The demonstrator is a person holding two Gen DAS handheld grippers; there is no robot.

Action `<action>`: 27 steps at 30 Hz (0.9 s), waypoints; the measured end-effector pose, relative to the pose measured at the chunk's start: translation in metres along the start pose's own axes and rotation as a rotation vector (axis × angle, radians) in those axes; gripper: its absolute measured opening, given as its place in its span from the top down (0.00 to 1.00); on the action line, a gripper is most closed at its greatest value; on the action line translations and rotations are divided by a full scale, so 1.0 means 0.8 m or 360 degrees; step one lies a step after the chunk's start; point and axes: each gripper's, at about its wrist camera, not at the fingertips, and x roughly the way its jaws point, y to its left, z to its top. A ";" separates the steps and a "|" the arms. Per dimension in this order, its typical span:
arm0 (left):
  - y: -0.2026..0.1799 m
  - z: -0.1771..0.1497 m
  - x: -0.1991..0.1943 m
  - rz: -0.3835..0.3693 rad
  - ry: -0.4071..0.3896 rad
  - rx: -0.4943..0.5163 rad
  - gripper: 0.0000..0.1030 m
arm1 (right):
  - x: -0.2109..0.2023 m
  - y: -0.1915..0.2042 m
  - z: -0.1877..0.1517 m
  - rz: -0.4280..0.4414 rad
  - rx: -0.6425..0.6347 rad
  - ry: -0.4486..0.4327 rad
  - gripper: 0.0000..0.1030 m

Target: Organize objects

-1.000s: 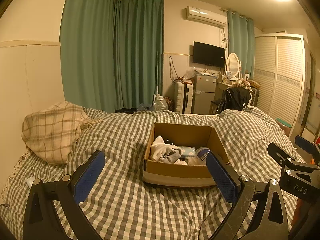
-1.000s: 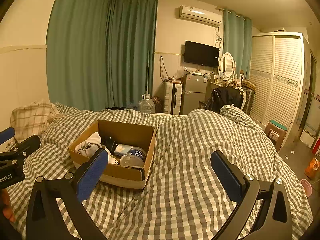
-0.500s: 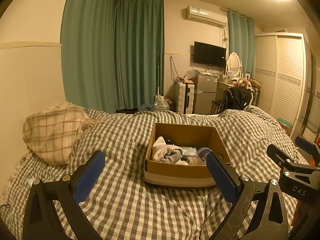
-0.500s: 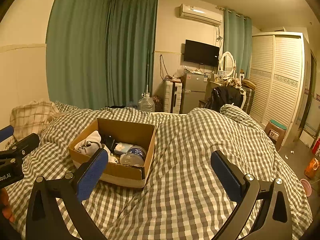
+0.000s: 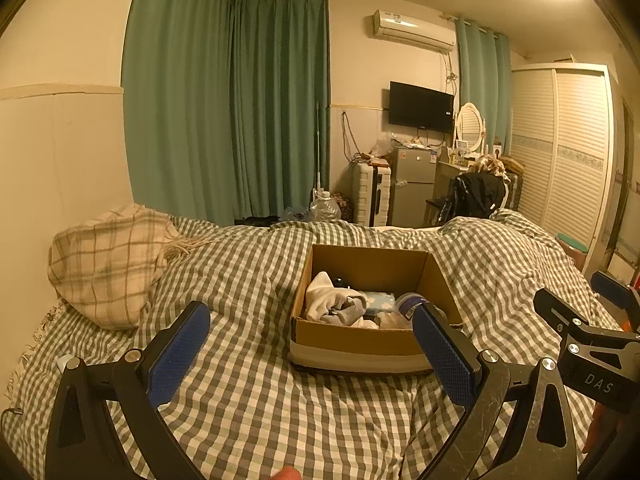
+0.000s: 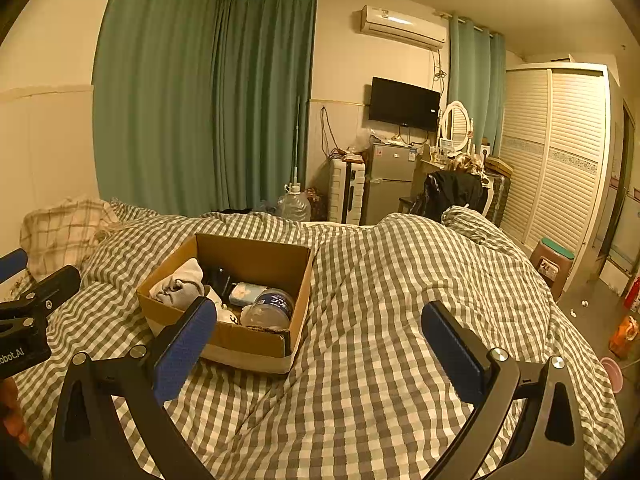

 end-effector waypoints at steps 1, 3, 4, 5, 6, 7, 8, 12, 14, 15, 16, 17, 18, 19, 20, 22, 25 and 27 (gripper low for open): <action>0.000 0.000 0.000 0.0002 -0.0001 -0.0001 0.00 | 0.000 0.000 0.000 0.0001 0.0000 0.0000 0.00; 0.000 0.000 0.000 0.0003 -0.0001 0.0003 0.00 | 0.000 0.000 0.000 0.0001 -0.0002 0.0000 0.00; 0.000 0.000 0.000 0.0004 -0.0001 0.0003 0.00 | 0.000 0.000 0.000 0.0001 -0.0002 0.0000 0.00; 0.000 0.000 0.000 0.0003 -0.0001 0.0002 0.00 | 0.000 0.000 0.000 0.0001 -0.0002 0.0001 0.00; 0.000 0.000 0.000 0.0002 0.0000 0.0002 0.00 | 0.000 0.000 0.000 0.0001 -0.0003 0.0002 0.00; 0.000 0.000 0.000 0.0003 0.0003 0.0003 0.00 | 0.000 0.000 0.000 0.0001 -0.0002 0.0002 0.00; 0.000 0.001 0.000 0.0004 0.0004 0.0003 0.00 | 0.000 0.000 0.000 0.0000 -0.0003 0.0004 0.00; 0.000 0.001 0.000 0.0005 0.0006 0.0003 0.00 | 0.001 0.001 -0.001 -0.0001 -0.0004 0.0010 0.00; 0.001 0.000 -0.001 0.0007 0.0008 0.0005 0.00 | 0.002 0.001 0.000 -0.0001 -0.0004 0.0009 0.00; 0.001 0.001 0.000 0.0006 0.0009 0.0005 0.00 | 0.001 0.001 -0.001 -0.0001 -0.0004 0.0011 0.00; 0.001 0.001 -0.001 0.0005 0.0009 0.0005 0.00 | 0.002 0.001 0.000 -0.0001 -0.0004 0.0010 0.00; 0.000 0.000 0.000 0.0003 0.0012 0.0007 0.00 | 0.002 0.001 -0.001 -0.0002 -0.0004 0.0013 0.00; 0.000 0.000 0.000 0.0003 0.0015 0.0009 0.00 | 0.003 0.001 -0.001 -0.0001 -0.0004 0.0016 0.00; 0.000 0.000 -0.001 0.0003 0.0015 0.0010 0.00 | 0.004 0.001 -0.002 -0.0001 -0.0005 0.0019 0.00; 0.000 0.000 0.000 0.0003 0.0015 0.0009 0.00 | 0.003 0.001 -0.002 -0.0001 -0.0005 0.0021 0.00; 0.000 0.000 0.000 0.0003 0.0014 0.0010 0.00 | 0.004 0.002 -0.003 -0.0005 -0.0005 0.0022 0.00; 0.000 0.000 0.000 0.0003 0.0014 0.0011 0.00 | 0.003 0.001 -0.004 -0.0005 -0.0003 0.0022 0.00; 0.000 0.000 0.000 -0.0004 0.0009 0.0011 0.00 | 0.004 0.001 -0.003 -0.0005 -0.0004 0.0025 0.00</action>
